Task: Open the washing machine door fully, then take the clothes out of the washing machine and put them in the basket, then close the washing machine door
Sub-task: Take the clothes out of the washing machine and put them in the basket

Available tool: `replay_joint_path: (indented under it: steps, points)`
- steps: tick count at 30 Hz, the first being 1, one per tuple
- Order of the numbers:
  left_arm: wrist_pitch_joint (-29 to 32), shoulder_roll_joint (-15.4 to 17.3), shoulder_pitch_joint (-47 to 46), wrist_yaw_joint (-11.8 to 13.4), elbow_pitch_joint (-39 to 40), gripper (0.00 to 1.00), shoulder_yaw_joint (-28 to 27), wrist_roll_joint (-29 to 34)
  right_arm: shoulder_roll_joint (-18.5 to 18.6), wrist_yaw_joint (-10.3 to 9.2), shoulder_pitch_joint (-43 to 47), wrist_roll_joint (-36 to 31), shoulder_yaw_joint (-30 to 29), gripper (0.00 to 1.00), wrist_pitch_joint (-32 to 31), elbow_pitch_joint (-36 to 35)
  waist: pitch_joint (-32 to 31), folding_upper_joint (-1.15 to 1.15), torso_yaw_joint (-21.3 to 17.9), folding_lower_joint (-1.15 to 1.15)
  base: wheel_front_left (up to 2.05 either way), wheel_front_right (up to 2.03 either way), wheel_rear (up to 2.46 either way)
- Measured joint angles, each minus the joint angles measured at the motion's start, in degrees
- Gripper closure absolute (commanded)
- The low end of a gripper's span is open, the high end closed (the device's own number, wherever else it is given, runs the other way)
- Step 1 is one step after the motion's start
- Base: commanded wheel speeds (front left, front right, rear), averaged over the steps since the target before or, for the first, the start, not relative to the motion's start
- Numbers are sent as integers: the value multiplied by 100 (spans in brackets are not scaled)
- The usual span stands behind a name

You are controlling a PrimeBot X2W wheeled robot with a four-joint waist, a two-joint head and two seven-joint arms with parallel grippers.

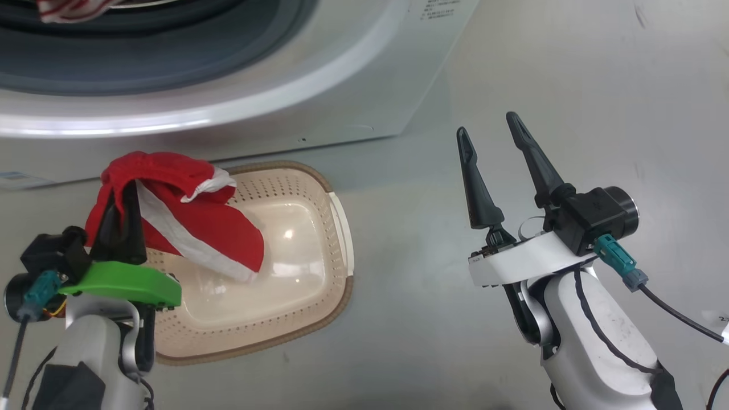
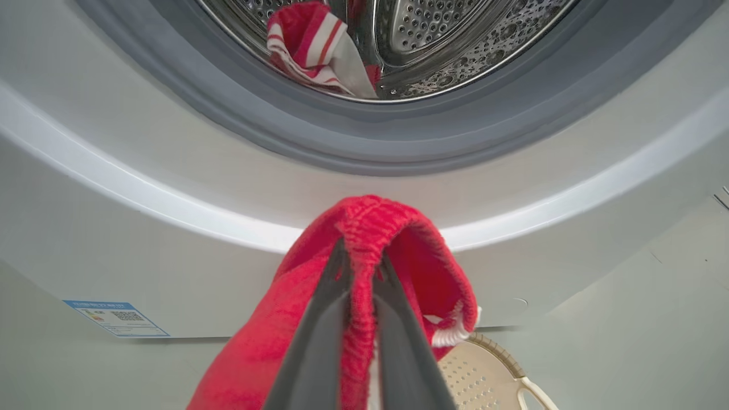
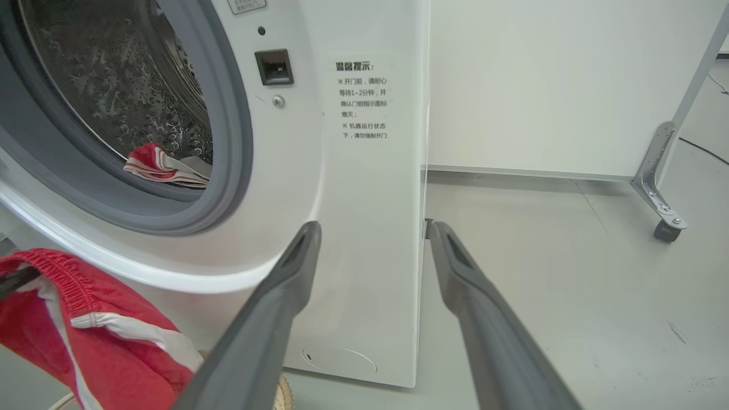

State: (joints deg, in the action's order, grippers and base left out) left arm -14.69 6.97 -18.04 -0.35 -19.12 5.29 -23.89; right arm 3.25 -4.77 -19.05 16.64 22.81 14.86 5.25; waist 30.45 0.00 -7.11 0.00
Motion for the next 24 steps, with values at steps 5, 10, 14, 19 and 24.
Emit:
replay_joint_path:
  steps: [5,10,14,19,24]
  points:
    - [112,154,-314,-152,-474,100,11,-30,0,-43,-168,46,93,0,0,-158,392,0,-171,0,0,0,0]
    - [210,242,-593,-285,-928,100,37,-30,-1,-88,-342,92,136,0,1,-292,775,0,-348,0,0,0,0]
    - [309,266,-830,-353,-1318,100,32,-97,-1,-100,-442,99,133,0,1,-337,1047,0,-468,0,0,0,0]
    - [437,277,-1083,-407,-1793,100,37,-219,-2,-102,-569,123,144,0,1,-367,1325,0,-578,0,0,0,0]
    - [575,276,-1267,-452,-2259,100,35,-279,-2,-143,-636,142,164,0,1,-363,1474,0,-650,0,0,0,0]
